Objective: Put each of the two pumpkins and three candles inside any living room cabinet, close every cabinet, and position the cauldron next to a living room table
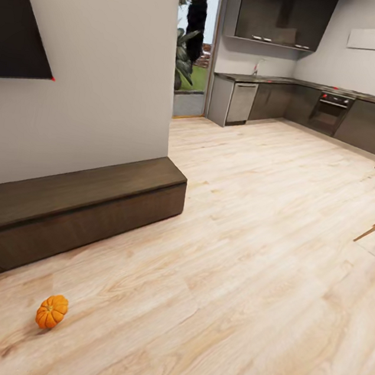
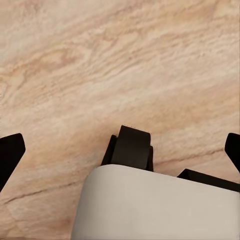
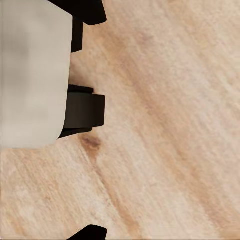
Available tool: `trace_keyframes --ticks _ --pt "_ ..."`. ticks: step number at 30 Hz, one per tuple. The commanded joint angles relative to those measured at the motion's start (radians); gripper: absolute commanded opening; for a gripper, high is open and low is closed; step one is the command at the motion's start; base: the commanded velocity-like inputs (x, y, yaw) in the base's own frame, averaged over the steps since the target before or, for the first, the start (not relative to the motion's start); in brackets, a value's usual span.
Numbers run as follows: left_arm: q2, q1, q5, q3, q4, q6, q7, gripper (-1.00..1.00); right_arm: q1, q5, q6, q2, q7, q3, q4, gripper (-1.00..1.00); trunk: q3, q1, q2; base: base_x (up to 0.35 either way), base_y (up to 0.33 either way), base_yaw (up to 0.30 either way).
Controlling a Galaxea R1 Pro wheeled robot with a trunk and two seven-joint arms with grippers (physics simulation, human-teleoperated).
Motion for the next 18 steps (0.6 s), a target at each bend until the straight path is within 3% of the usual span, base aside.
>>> trace_keyframes --ticks 1,10,18 --pt "0.0 0.0 0.0 0.0 0.0 0.0 0.0 1.0 0.0 0.0 0.0 0.0 0.0 0.0 0.0 1.0 0.0 0.0 0.0 0.0 0.0 0.291" --pt "0.0 0.0 -0.001 0.0 0.0 -0.001 0.0 1.0 0.0 0.0 0.0 0.0 -0.001 0.0 0.0 1.0 0.0 0.0 0.0 0.0 -0.024 0.29" --pt "0.003 0.0 -0.001 -0.001 0.002 -0.001 -0.001 1.0 0.0 0.002 0.0 0.0 -0.001 0.0 0.0 1.0 0.0 0.0 0.0 0.102 -0.154 0.29"
